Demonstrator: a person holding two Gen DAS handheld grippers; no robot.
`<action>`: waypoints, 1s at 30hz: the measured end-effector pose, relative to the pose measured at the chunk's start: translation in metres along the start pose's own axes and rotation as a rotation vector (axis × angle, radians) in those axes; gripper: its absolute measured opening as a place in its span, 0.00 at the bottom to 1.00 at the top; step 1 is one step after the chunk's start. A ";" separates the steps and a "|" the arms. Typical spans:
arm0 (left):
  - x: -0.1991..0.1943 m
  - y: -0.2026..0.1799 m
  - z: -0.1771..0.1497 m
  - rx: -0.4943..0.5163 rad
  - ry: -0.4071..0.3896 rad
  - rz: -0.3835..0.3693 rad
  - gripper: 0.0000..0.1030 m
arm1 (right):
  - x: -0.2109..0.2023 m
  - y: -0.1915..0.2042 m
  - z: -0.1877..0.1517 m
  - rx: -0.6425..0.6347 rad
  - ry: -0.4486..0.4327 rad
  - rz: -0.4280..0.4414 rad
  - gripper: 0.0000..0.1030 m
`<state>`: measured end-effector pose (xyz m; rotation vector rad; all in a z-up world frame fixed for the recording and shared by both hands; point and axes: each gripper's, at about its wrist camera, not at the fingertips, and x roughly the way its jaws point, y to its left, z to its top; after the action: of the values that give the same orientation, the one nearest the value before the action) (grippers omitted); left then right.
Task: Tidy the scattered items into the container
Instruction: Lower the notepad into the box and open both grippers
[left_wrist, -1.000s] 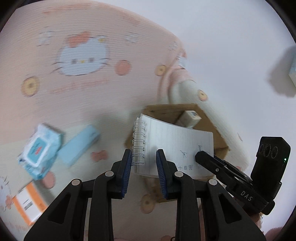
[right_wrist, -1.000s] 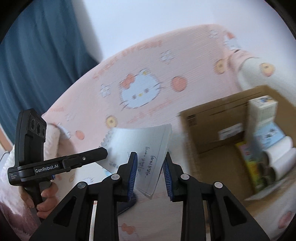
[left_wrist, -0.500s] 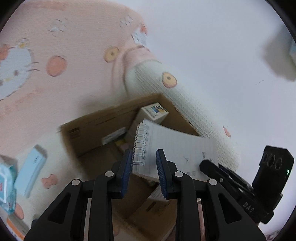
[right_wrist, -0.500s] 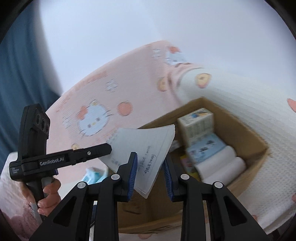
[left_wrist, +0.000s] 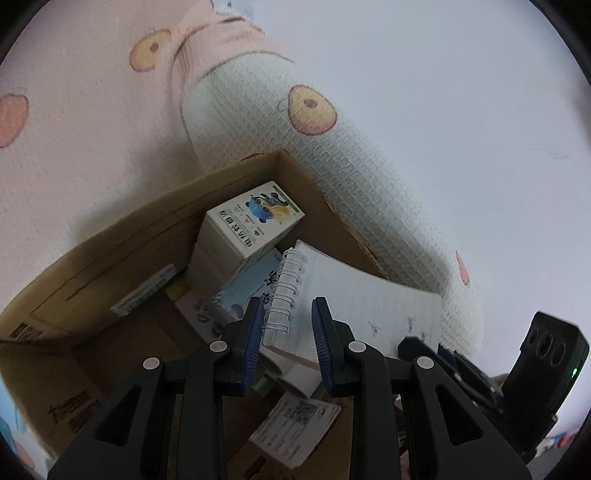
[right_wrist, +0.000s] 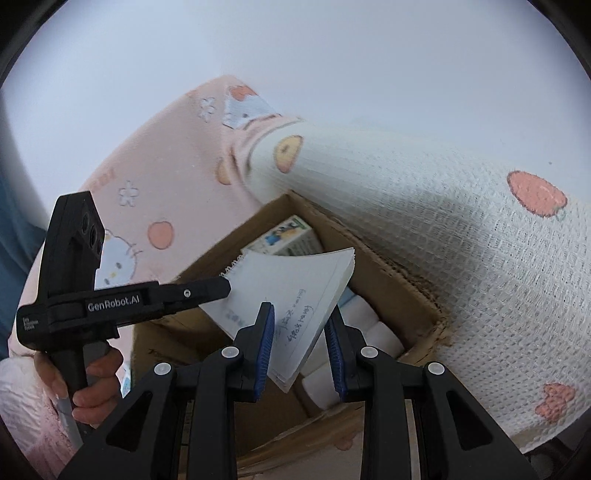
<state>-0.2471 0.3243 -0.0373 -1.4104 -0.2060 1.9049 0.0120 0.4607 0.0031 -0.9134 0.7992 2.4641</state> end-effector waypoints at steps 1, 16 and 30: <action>0.005 0.002 0.003 -0.012 0.013 -0.007 0.29 | 0.001 -0.001 0.000 -0.005 0.005 -0.013 0.24; 0.036 0.029 0.014 -0.127 0.088 0.029 0.29 | 0.015 0.011 0.001 -0.117 0.072 -0.160 0.31; 0.063 0.014 -0.033 -0.073 0.278 0.023 0.07 | 0.044 0.013 -0.009 -0.161 0.198 -0.245 0.31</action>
<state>-0.2323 0.3458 -0.1049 -1.7144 -0.1265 1.7099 -0.0220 0.4527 -0.0280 -1.2496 0.5183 2.2723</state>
